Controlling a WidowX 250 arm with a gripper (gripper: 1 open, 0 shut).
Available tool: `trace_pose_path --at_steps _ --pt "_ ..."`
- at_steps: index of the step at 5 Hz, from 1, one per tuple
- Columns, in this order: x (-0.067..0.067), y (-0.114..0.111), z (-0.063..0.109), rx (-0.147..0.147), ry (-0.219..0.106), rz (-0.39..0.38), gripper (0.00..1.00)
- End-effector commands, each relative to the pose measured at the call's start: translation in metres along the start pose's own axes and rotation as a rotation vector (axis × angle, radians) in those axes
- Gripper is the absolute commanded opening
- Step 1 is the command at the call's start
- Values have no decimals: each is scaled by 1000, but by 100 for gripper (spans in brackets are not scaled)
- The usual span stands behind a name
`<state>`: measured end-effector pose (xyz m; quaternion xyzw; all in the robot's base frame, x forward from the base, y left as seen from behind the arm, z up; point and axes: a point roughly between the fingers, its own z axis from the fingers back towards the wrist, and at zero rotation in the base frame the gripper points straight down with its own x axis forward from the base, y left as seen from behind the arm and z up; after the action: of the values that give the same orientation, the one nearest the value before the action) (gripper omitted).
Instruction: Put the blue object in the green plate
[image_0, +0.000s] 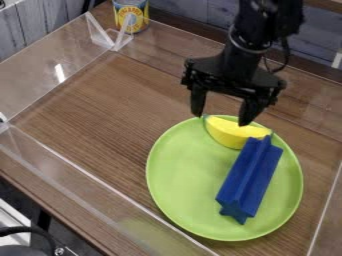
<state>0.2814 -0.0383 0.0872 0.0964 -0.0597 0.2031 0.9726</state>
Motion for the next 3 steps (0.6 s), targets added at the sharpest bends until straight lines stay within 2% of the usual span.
trace_pose_path --at_steps 1,3 --pt "17 -1 8 -20 -39 2 100" --pt "30 5 18 -40 -51 -143 100"
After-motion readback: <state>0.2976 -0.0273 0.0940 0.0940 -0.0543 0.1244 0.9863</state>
